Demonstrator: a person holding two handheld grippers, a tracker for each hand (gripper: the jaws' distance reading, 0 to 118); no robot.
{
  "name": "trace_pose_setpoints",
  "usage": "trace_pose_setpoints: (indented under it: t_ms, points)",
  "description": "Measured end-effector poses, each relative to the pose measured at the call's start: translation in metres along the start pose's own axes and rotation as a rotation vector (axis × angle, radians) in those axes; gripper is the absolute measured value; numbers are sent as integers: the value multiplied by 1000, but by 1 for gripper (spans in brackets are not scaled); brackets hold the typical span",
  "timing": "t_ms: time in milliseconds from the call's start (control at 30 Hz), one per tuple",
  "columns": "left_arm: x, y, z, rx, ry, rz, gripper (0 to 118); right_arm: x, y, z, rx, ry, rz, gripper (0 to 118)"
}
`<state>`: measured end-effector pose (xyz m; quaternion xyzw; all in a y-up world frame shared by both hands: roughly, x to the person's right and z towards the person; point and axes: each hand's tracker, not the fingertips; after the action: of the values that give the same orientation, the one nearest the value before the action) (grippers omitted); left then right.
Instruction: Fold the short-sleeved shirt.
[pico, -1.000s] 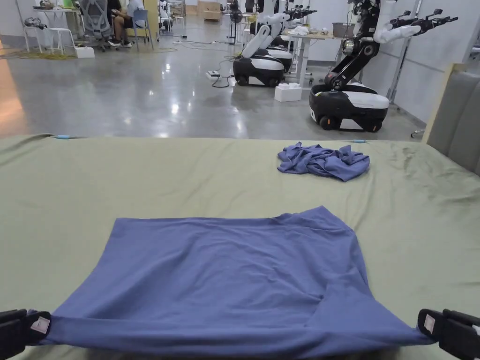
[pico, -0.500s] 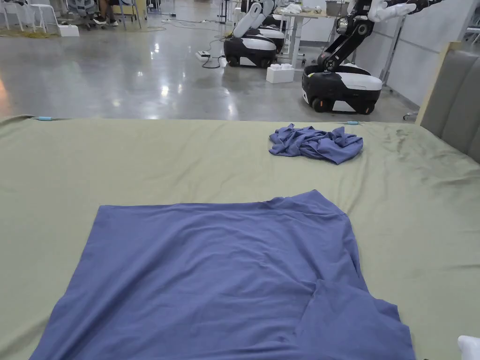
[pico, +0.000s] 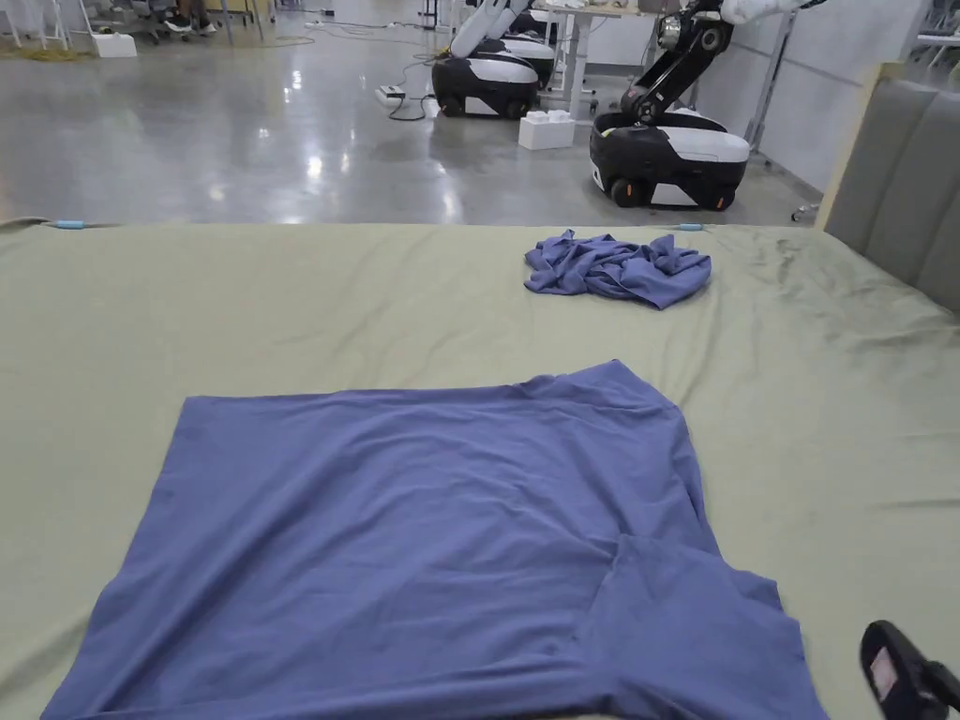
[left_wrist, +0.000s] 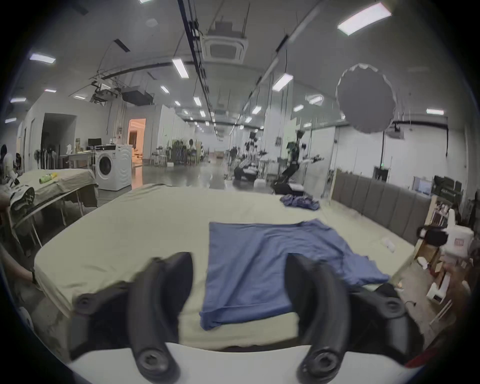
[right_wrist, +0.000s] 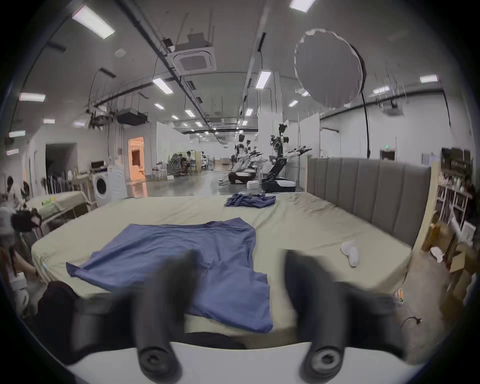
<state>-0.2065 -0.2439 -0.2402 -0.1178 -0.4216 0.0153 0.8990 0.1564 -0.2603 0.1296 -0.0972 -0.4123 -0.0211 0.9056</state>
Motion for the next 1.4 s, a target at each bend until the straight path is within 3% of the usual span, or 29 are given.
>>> trace_pose_setpoints:
  t_ms: [33, 67, 100, 133, 167, 233, 267, 333, 367, 400, 467, 500, 567, 633, 667, 700, 767, 800, 900, 933, 967, 1000, 1033, 1100, 1133, 1200, 1267, 1300, 1400]
  points:
    - [2, -3, 5, -7, -19, 21, 9, 0, 0, 1, -24, 50, -38, 2]
    - [7, -5, 7, -20, 0, 17, 0, 3, -4, 2, -34, 55, -119, 2]
    - [11, -14, 8, 1, 87, 1, 0, 8, -3, 1, -65, 91, -179, 2]
    - [7, -17, 6, -11, 40, 12, 0, 13, -2, -4, -118, 157, -203, 2]
    - [7, -18, 3, -54, -27, 20, 0, 15, -3, -7, -102, 127, -172, 2]
    - [7, -21, 8, -39, 34, -7, 0, 23, -3, -20, -100, 99, -140, 3]
    - [5, -23, 7, -48, 16, 2, 0, 26, -1, -26, -125, 95, -133, 12]
    - [2, -29, 5, -51, -4, 39, 0, 42, -14, -66, -226, 71, -132, 105]
    - [-3, -29, 8, -52, -11, 42, 0, 50, -21, -91, -356, 51, -153, 118]
    - [-4, -31, 7, -59, -13, 47, 0, 54, -35, -114, -506, 30, -173, 114]
    - [-6, -38, 5, -69, -16, 60, 0, 69, -68, -143, -610, 72, -220, 99]
    - [-10, -38, 6, -79, -20, 66, 0, 73, -85, -154, -660, 62, -236, 78]
    - [-13, -42, 8, -92, -10, 65, 0, 72, -107, -159, -729, 56, -293, 71]
    - [-13, -38, 9, -100, -5, 61, 0, 70, -105, -148, -616, 87, -263, 66]
    - [-14, -39, 9, -103, -1, 61, 0, 74, -99, -153, -634, 93, -239, 65]
    - [-18, -40, 7, -111, 7, 63, 0, 71, -93, -155, -698, 88, -253, 52]
    - [-22, -40, 3, -129, 10, 74, 0, 68, -92, -149, -699, 164, -338, 7]
    - [-25, -40, 1, -135, 11, 77, 0, 67, -94, -154, -725, 184, -355, 7]
    - [-30, -40, -11, -161, 23, 93, 0, 59, -93, -154, -724, 174, -286, 6]
    - [-36, -40, -18, -164, 12, 113, 16, 52, -91, -155, -719, 179, -276, 6]
    - [-45, -40, -26, -176, 0, 147, 50, 51, -89, -156, -716, 182, -285, 6]
    - [-55, -39, -37, -217, -24, 186, 101, 50, -87, -156, -710, 176, -286, 6]
    - [-57, -33, -59, -300, -61, 228, 116, 49, -83, -157, -707, 171, -278, 6]
    - [-78, -36, -88, -345, -43, 232, 116, 53, -77, -156, -692, 190, -276, 6]
    - [-89, -41, -106, -439, 33, 227, 116, 53, -75, -157, -691, 189, -278, 6]
    - [-99, -51, -141, -581, 34, 258, 115, 48, -70, -152, -686, 198, -271, 6]
    - [-107, -71, -158, -699, 31, 297, 98, 42, -70, -150, -686, 197, -258, 6]
    - [-101, -78, -164, -748, 61, 277, 81, 40, -71, -149, -690, 197, -254, 6]
    - [-89, -92, -162, -774, 88, 148, 70, 41, -70, -145, -686, 211, -266, 6]
